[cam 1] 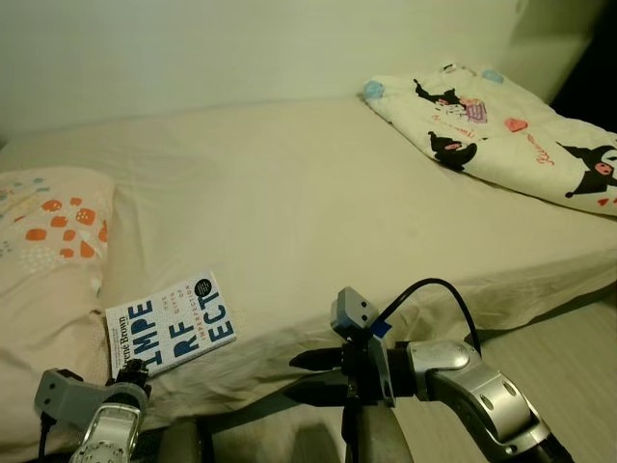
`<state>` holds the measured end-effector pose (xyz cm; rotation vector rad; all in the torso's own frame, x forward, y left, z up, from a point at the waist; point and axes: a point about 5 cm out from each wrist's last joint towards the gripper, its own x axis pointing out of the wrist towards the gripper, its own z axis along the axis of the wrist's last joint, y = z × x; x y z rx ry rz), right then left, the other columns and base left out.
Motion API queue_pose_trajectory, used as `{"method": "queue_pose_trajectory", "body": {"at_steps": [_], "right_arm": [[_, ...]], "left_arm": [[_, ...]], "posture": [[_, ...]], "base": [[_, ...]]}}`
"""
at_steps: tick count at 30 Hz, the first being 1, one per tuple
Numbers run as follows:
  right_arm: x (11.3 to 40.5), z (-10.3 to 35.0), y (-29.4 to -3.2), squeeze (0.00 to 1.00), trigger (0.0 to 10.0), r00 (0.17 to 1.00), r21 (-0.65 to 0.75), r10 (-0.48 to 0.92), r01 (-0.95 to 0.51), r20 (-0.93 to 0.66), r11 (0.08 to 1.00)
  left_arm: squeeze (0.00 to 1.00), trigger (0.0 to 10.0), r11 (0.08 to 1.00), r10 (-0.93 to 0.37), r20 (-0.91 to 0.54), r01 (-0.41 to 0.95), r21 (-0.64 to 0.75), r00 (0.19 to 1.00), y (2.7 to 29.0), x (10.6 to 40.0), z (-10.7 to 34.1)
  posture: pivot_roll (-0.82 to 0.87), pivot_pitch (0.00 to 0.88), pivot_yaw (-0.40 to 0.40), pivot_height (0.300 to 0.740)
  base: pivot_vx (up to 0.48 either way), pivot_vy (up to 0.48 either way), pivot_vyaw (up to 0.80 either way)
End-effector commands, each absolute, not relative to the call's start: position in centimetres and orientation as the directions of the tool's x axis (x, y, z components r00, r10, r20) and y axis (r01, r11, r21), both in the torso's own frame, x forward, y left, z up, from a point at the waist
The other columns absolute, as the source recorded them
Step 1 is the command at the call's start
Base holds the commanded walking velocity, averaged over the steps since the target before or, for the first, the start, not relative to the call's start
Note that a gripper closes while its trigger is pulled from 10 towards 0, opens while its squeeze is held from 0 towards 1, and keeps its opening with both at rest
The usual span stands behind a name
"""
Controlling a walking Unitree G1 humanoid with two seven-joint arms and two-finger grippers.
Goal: Clean up the room
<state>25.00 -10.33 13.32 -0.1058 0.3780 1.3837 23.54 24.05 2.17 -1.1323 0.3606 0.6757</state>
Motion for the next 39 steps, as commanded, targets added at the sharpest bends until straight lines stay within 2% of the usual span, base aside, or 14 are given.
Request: {"method": "queue_pose_trajectory", "body": {"at_steps": [1,8,12,14,16,17,18,20,23,24,25,26,28,39], "right_arm": [[24.9,13.2,-10.4,0.0,10.0,0.13,0.153,0.938,-0.97,-0.321,0.187],[24.9,13.2,-10.4,0.0,10.0,0.129,0.153,0.939,-0.971,-0.32,0.186],[24.9,13.2,-10.4,0.0,10.0,0.126,0.154,0.94,-0.971,-0.318,0.182],[24.9,13.2,-10.4,0.0,10.0,0.126,0.154,0.94,-0.971,-0.318,0.182],[24.9,13.3,-10.5,0.0,10.0,0.125,0.154,0.94,-0.971,-0.318,0.182],[24.9,13.3,-10.5,0.0,10.0,0.127,0.153,0.94,-0.971,-0.317,0.183],[24.9,13.3,-10.5,0.0,10.0,0.127,0.153,0.94,-0.971,-0.317,0.183],[25.0,13.3,-10.5,0.0,10.0,0.131,0.151,0.94,-0.971,-0.316,0.185],[25.0,13.3,-10.5,0.0,10.0,0.131,0.15,0.94,-0.971,-0.316,0.186],[25.1,13.3,-10.5,0.0,10.0,0.132,0.148,0.94,-0.971,-0.315,0.186],[25.1,13.3,-10.5,0.0,10.0,0.132,0.148,0.94,-0.971,-0.315,0.186],[25.2,13.3,-10.5,0.0,10.0,0.139,0.143,0.94,-0.971,-0.311,0.191],[25.3,13.3,-10.3,0.0,10.0,0.143,0.136,0.941,-0.972,-0.308,0.192],[25.0,13.0,-10.0,0.0,10.0,0.127,0.143,0.939,-0.973,-0.319,0.18]], "left_arm": [[0.0,10.0,0.253,0.263,-0.594,-0.649,-0.718,0.76,23.0,23.2,1.9],[0.0,10.0,0.334,0.195,-0.587,-0.616,-0.713,0.786,23.1,22.6,1.9],[0.0,10.0,0.545,0.135,-0.527,-0.507,-0.668,0.839,23.6,21.8,2.6],[0.0,10.0,0.545,0.135,-0.527,-0.507,-0.668,0.839,23.6,21.8,2.6],[0.0,10.0,0.657,0.087,-0.496,-0.424,-0.623,0.864,23.6,21.6,3.1],[0.0,10.0,0.81,0.022,-0.464,-0.288,-0.511,0.886,23.6,21.3,3.6],[0.0,10.0,0.81,0.022,-0.464,-0.288,-0.511,0.886,23.6,21.3,3.6],[0.0,10.0,0.973,-0.101,-0.428,0.001,-0.229,0.898,23.2,20.9,4.0],[0.0,10.0,0.987,-0.144,-0.427,0.095,-0.132,0.893,22.9,20.7,4.0],[0.0,2.2,0.985,-0.165,-0.425,0.172,-0.022,0.89,22.7,20.8,4.0],[0.0,2.2,0.985,-0.165,-0.425,0.172,-0.022,0.89,22.7,20.8,4.0],[0.0,0.0,0.968,-0.182,-0.422,0.238,0.083,0.888,22.3,20.9,3.8],[0.0,0.0,0.915,-0.233,-0.413,0.342,0.215,0.881,21.0,21.5,3.4],[0.0,0.0,0.744,-0.325,-0.403,0.494,0.449,0.856,18.2,24.2,2.4]], "posture": [[-0.12,0.18,-0.053,0.572],[-0.11,0.171,-0.051,0.572],[-0.11,0.153,-0.043,0.572],[-0.11,0.153,-0.043,0.572],[-0.11,0.153,-0.043,0.572],[-0.1,0.142,-0.042,0.572],[-0.1,0.142,-0.042,0.572],[-0.1,0.141,-0.043,0.572],[-0.1,0.141,-0.043,0.572],[-0.09,0.133,-0.049,0.572],[-0.09,0.133,-0.049,0.572],[-0.09,0.131,-0.051,0.572],[-0.09,0.131,-0.051,0.572],[-0.1,0.147,-0.055,0.572]], "base": [[0.0,0.0,0.0],[0.0,0.0,0.0],[0.0,0.0,0.0],[0.0,0.0,0.0],[0.0,0.0,0.0],[0.0,0.0,0.0],[0.0,0.0,0.0],[0.0,0.0,0.0],[0.0,0.0,0.0],[0.0,0.0,0.0],[0.0,0.0,0.0],[0.0,0.0,0.0],[0.0,0.0,0.0],[0.0,0.0,0.0]]}}
